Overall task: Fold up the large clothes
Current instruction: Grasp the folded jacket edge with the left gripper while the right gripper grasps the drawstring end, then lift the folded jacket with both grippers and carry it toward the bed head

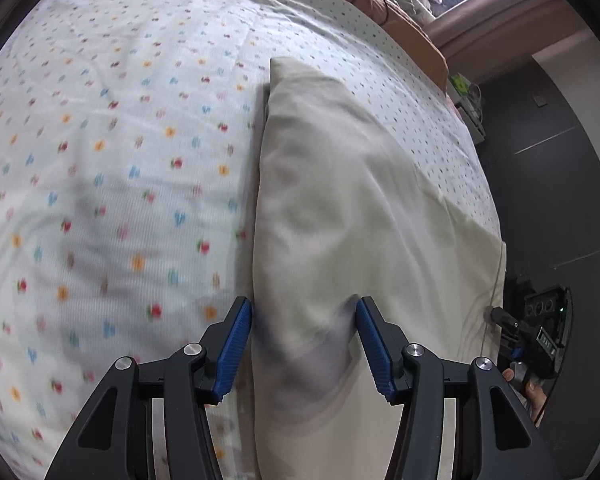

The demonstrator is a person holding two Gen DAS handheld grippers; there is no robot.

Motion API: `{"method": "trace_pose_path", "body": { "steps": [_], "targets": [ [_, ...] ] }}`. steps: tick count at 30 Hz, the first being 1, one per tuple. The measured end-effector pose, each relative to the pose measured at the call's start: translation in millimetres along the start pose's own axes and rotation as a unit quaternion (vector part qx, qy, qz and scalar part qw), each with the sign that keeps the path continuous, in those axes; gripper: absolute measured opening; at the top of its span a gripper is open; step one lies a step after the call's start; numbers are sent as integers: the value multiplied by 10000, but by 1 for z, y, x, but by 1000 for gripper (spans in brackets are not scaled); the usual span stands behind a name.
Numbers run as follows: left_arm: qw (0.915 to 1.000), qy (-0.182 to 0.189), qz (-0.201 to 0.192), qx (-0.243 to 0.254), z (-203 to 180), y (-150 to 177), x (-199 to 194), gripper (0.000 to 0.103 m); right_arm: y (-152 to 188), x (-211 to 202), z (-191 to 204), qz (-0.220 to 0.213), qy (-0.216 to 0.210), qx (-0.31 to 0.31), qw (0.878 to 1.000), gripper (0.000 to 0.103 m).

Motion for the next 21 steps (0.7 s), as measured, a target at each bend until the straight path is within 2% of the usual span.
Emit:
{"method": "trace_pose_path", "body": {
  "steps": [5, 8, 10, 16, 17, 20, 21],
  "targets": [
    [9999, -105, -30, 26, -2, -18, 6, 56, -18, 19, 4, 109, -304, 15, 9995, 72],
    [9998, -196, -57, 70, -5, -30, 13, 56, -28, 27, 4, 171, -401, 94, 9990, 63],
    [9997, -238, -53, 58, -4, -37, 18, 56, -35, 32, -1, 207, -463, 231, 9984, 54],
    [9994, -331, -77, -46, -6, -58, 35, 56, -39, 37, -7, 344, -508, 306, 9976, 41],
    [9993, -358, -108, -38, -8, -60, 36, 55, -39, 37, -6, 339, -462, 265, 9980, 39],
    [9989, -453, -138, 32, -15, -61, 34, 44, -38, 36, -1, 282, -398, 198, 9986, 24],
    [9988, -466, -153, 75, -17, -60, 32, 36, -39, 34, 3, 228, -402, 148, 9988, 19]
  ]
}}
Point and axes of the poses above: each gripper's, at about its wrist camera, not at the fingertips, and x roughly the way its jaws point, z to its left, y to its underside, the point moved 7 cm from there along x, roughly the way its jaws point, and after that the axes turned 1 degree about -x, right-handed, at the moved point
